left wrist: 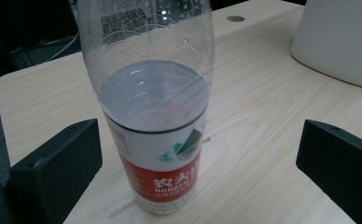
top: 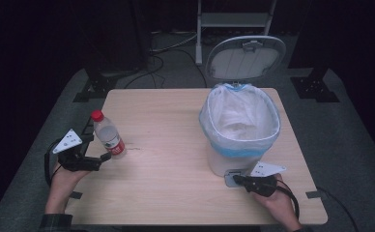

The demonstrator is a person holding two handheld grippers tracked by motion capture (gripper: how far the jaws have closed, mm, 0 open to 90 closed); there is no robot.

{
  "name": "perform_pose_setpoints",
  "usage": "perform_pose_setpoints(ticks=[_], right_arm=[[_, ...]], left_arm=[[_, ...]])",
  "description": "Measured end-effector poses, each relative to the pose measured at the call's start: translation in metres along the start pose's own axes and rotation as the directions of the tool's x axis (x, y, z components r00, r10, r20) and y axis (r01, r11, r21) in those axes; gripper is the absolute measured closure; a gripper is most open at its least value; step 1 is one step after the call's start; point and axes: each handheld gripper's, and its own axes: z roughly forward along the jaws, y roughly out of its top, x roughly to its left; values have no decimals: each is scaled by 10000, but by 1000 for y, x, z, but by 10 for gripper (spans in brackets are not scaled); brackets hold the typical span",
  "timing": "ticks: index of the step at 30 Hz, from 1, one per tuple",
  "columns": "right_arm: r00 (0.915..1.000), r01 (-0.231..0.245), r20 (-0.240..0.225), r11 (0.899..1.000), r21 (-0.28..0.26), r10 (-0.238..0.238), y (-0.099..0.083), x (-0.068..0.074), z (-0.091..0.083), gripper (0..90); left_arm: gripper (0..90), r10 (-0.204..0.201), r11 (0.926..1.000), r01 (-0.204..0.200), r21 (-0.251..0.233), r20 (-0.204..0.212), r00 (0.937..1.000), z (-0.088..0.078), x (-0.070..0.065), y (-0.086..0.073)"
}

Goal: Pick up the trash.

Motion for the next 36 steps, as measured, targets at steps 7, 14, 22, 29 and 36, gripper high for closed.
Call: perform_pose_setpoints(ticks=[7,14,22,29,36], right_arm=[[10000,3,6,10000,-6,-3,0,0,0,896],[10000,2,7,10000,-5,-2,0,0,0,896],[10000,10,11,10000,-6,-10,0,0,0,895],[10000,12,12,10000,-6,-12,0,0,0,896],[10000,27,11,10000,-10,-27,0,0,0,896]], left_arm=[[0,38,10000,-38,-7,-23,10000,10,7,2],[0,53,10000,-53,-8,-55,10000,18,15,1],[0,-92,10000,92,11,18,10000,28,20,-1],[0,-160,9998,160,-126,-1,9999,33,23,0],[16,-54,9999,52,-150,-111,9999,35,23,0]])
